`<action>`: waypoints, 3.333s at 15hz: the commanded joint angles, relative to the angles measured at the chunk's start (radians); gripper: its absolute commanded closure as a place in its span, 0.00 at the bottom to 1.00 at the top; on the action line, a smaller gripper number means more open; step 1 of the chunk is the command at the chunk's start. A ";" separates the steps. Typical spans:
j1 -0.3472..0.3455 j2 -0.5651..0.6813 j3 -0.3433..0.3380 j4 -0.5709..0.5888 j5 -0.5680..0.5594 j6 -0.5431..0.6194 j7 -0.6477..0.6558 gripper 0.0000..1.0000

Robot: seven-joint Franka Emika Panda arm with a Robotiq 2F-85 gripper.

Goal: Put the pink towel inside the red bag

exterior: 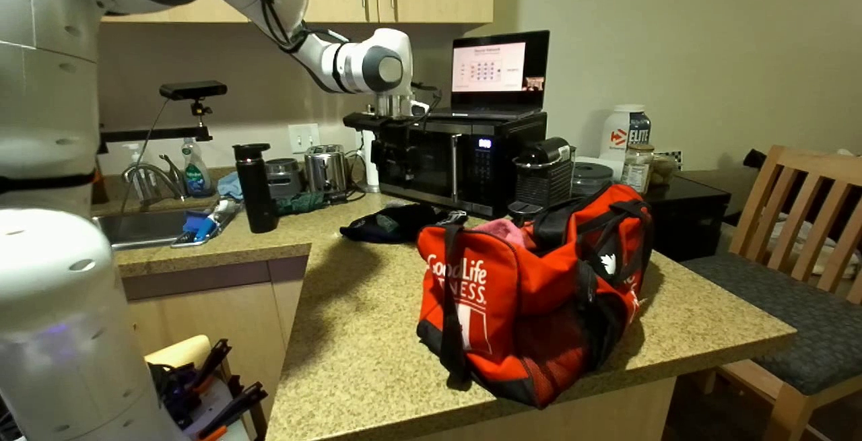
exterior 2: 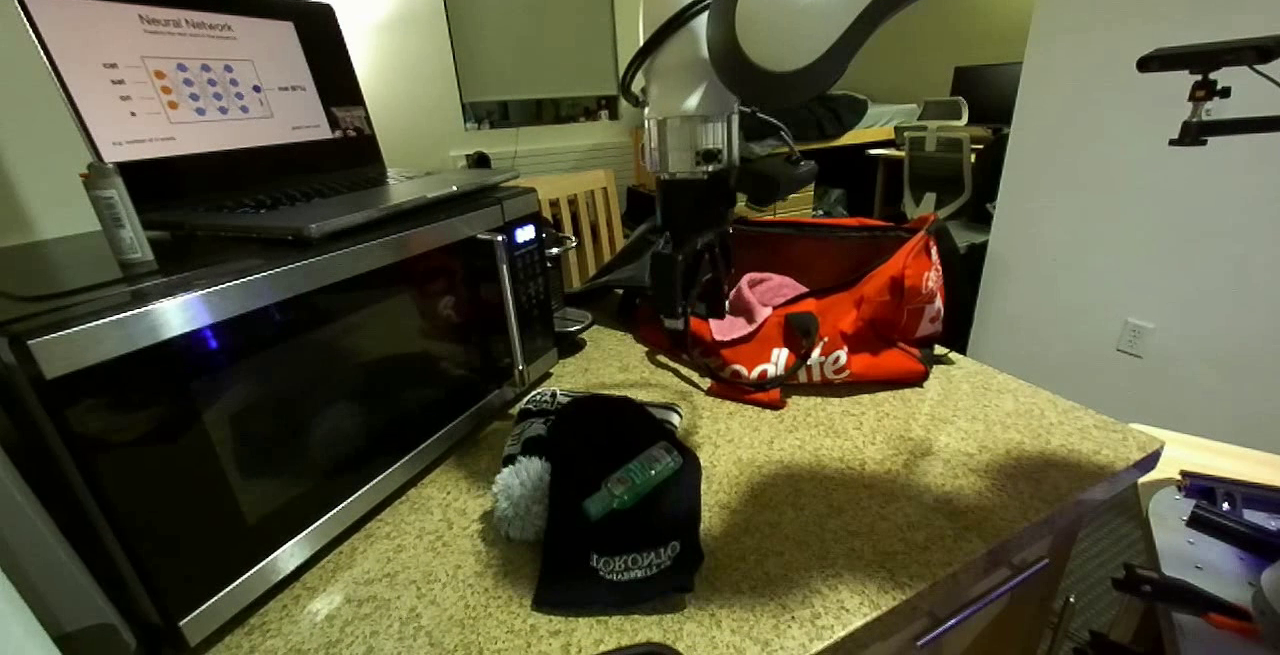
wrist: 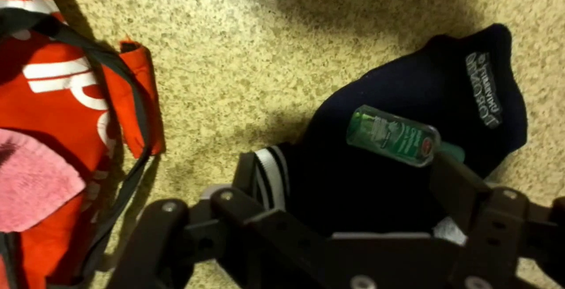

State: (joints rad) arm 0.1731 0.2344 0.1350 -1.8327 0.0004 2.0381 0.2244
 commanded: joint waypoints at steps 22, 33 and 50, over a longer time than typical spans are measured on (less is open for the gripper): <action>-0.033 0.085 -0.026 0.022 -0.003 -0.005 -0.221 0.00; -0.034 0.086 -0.027 0.021 -0.003 0.001 -0.223 0.00; -0.071 0.074 -0.128 -0.002 -0.058 0.010 -0.125 0.00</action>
State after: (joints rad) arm 0.1156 0.3191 0.0116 -1.8137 -0.0259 2.0377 0.0538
